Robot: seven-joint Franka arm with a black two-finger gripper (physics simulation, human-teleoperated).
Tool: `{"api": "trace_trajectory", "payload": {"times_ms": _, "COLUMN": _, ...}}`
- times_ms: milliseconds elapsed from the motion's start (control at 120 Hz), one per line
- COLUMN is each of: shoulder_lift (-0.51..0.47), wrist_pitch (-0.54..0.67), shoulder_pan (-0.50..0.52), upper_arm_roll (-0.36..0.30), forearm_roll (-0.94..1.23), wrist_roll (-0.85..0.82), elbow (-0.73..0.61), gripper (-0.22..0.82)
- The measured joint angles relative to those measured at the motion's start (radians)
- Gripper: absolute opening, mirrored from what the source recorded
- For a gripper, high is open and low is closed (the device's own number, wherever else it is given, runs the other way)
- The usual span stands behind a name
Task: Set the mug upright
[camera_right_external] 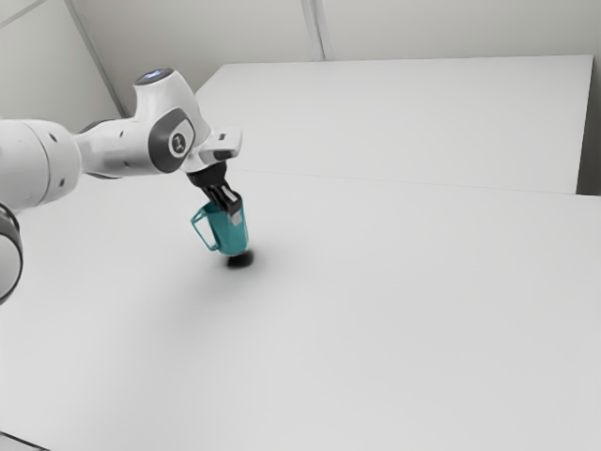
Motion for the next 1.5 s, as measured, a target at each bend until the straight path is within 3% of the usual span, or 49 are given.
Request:
{"api": "trace_trajectory", "payload": {"times_ms": 125, "shoulder_lift": -0.059, "wrist_pitch": -0.016, "shoulder_pan": -0.003, "upper_arm_roll": -0.028, "forearm_roll": 0.001, "wrist_roll": -0.076, "elbow": -0.073, "gripper": -0.15}}
{"api": "trace_trajectory", "payload": {"times_ms": 450, "shoulder_lift": -0.070, "wrist_pitch": -0.031, "shoulder_pan": -0.004, "upper_arm_roll": -0.087, "forearm_roll": 0.003, "wrist_roll": -0.225, "elbow": -0.116, "gripper": -0.15}}
{"api": "trace_trajectory", "payload": {"times_ms": 733, "shoulder_lift": -0.118, "wrist_pitch": -0.079, "shoulder_pan": -0.003, "upper_arm_roll": -0.102, "forearm_roll": 0.005, "wrist_roll": -0.323, "elbow": -0.175, "gripper": -0.16}}
{"api": "trace_trajectory", "payload": {"times_ms": 1233, "shoulder_lift": -0.101, "wrist_pitch": -0.121, "shoulder_pan": -0.001, "upper_arm_roll": -0.108, "forearm_roll": 0.010, "wrist_roll": -0.434, "elbow": -0.183, "gripper": -0.17}}
{"api": "trace_trajectory", "payload": {"times_ms": 1325, "shoulder_lift": -0.101, "wrist_pitch": -0.127, "shoulder_pan": -0.002, "upper_arm_roll": -0.108, "forearm_roll": 0.006, "wrist_roll": -0.446, "elbow": -0.182, "gripper": -0.07}}
{"api": "trace_trajectory", "payload": {"times_ms": 1500, "shoulder_lift": -0.109, "wrist_pitch": -0.136, "shoulder_pan": -0.001, "upper_arm_roll": -0.109, "forearm_roll": 0.001, "wrist_roll": -0.466, "elbow": -0.174, "gripper": 0.29}}
